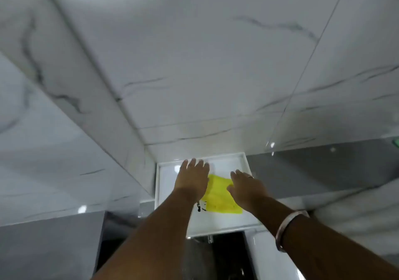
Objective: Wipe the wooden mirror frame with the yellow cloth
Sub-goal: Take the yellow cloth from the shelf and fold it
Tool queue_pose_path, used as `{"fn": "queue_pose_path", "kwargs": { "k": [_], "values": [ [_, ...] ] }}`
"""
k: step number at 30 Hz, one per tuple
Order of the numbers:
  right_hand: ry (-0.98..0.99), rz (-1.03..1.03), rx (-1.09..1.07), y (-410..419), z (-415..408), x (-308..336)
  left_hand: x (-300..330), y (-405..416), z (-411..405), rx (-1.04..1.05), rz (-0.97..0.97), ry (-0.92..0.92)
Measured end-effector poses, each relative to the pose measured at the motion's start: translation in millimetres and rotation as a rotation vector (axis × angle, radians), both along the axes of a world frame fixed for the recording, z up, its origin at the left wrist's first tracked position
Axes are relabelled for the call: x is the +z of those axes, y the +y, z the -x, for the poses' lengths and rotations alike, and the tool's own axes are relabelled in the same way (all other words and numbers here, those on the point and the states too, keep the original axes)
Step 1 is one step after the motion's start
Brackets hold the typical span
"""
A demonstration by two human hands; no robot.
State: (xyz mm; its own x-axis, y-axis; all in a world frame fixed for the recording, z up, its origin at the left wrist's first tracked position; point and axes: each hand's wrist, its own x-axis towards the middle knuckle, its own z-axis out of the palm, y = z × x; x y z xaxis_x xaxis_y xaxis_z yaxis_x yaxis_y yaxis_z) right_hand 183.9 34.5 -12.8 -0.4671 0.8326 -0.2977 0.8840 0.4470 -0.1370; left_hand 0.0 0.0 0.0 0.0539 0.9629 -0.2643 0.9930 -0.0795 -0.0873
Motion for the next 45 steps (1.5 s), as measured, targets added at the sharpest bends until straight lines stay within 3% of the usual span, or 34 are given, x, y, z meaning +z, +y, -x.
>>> {"fn": "queue_pose_path", "kwargs": {
  "k": [4, 7, 11, 14, 19, 27, 35, 40, 45],
  "values": [
    [-0.036, 0.105, -0.056, 12.7, 14.0, -32.5, -38.3, 29.0, -6.1, -0.07, 0.105, -0.12],
    [0.028, 0.146, -0.141, 8.5, 14.0, -54.1, -66.6, 31.7, -12.0, -0.141, 0.137, -0.093],
    [0.067, 0.061, -0.186, 15.8, 13.5, -53.2, -84.8, 30.4, -11.1, -0.11, 0.149, -0.169],
    [0.1, 0.153, -0.132, 25.7, 12.9, -43.7, -71.1, 28.0, -8.6, -0.131, 0.146, -0.246],
    [0.355, 0.347, -0.002, 26.2, 2.0, -17.9, -28.9, -1.0, -2.7, 0.106, 0.115, -0.543],
    [0.519, 0.344, 0.301, 0.2, 54.4, 41.3, 42.1, -79.2, 40.6, 0.302, 0.004, -0.406],
    [0.531, 0.537, 0.963, -131.9, 191.9, 82.3, 99.3, -298.7, 85.6, 0.759, -0.191, -0.361],
    [0.536, 0.585, 1.361, -265.9, 236.7, 112.4, 124.5, -448.4, 57.4, 1.097, -0.304, -0.289],
    [0.501, 0.574, 1.625, -420.6, 249.8, 131.5, 129.8, -598.0, 11.0, 1.361, -0.495, -0.189]
  ]
}}
